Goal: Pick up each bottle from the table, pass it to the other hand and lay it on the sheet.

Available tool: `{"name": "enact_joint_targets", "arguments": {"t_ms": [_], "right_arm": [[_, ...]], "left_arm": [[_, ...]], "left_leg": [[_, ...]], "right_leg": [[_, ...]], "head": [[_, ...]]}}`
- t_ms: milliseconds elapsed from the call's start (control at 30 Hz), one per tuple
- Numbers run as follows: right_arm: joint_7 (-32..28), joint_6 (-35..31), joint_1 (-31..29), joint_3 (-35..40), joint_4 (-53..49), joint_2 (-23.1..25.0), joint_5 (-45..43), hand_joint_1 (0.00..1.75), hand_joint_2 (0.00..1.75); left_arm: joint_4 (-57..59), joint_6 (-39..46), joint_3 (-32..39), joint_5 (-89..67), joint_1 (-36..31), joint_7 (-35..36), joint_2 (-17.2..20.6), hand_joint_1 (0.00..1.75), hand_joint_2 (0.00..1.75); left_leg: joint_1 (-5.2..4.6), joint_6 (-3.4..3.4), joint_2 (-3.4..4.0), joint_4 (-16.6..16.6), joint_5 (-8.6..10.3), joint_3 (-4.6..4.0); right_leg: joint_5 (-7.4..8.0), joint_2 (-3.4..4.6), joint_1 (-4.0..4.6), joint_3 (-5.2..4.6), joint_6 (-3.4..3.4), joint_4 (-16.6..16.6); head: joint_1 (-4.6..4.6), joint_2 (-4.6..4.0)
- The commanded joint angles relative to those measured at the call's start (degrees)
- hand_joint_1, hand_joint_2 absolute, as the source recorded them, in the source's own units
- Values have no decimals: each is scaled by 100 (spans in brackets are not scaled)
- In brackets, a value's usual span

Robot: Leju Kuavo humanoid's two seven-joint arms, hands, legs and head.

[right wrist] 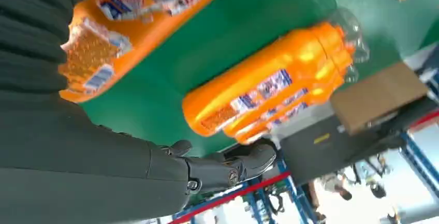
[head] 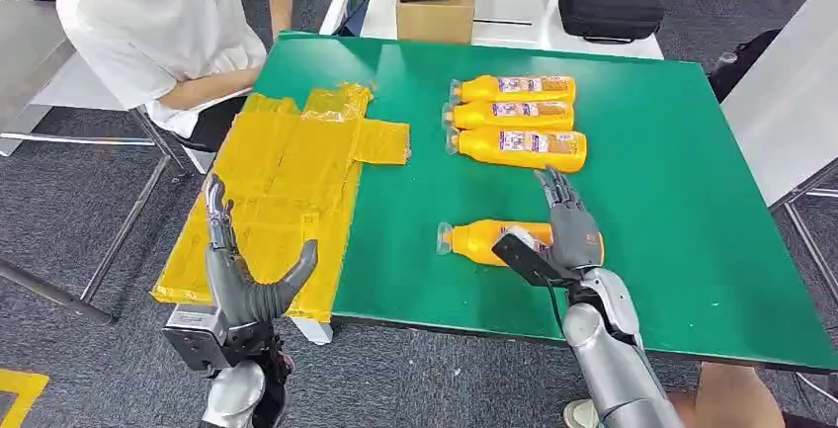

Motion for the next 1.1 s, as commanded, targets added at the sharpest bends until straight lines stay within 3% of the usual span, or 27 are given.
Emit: {"name": "enact_joint_targets", "arguments": {"t_ms": [33, 133, 267, 533, 733, 967, 1100], "right_arm": [[49, 379, 266, 1001, -344, -515, 87, 0, 175], [142, 540, 551, 1163, -798, -688, 139, 0, 175], [768, 831, 928, 1319, -1437, -994, 397, 0, 175], [1225, 752, 1168, 1188, -1637, -1333, 1061, 0, 175], [1276, 777, 976, 926, -1467, -1277, 1040, 0, 175], [1107, 866, 309, 630, -462, -980, 613, 0, 175], [1075, 894, 111, 621, 42, -830, 508, 0, 175]], "left_arm": [[236, 3, 122, 42, -104, 39, 61, 0, 175], [182, 29, 165, 31, -68, 31, 60, 0, 175], [41, 113, 276, -52, 38, 15, 47, 0, 175], [-25, 133, 331, -200, 133, 62, 47, 0, 175], [-9, 99, 288, -232, 149, 97, 41, 0, 175], [97, 53, 217, -205, 53, 137, 43, 0, 175], [147, 38, 181, -186, 15, 147, 43, 0, 175]], "left_leg": [[5, -8, 2, -5, -10, 27], [7, -9, -5, -2, -13, 28], [4, -8, -5, -4, -13, 26], [2, -7, 0, 1, -16, 22], [1, -8, 11, 0, -14, 21], [1, -7, 37, 0, -16, 25], [2, -4, 14, -4, -5, 12]], "right_leg": [[-9, -5, 7, 29, -11, -9], [-15, -13, 9, 33, -14, -7], [-14, -12, 6, 30, -12, -7], [-15, -7, 4, 25, -12, -2], [-10, 6, 3, 19, -13, -2], [-4, 30, 4, 18, -13, -3], [-1, 7, 3, 12, -7, -7]], "head": [[2, 2], [4, 2], [2, 2], [2, 2], [2, 2], [2, 2], [2, 2]]}}
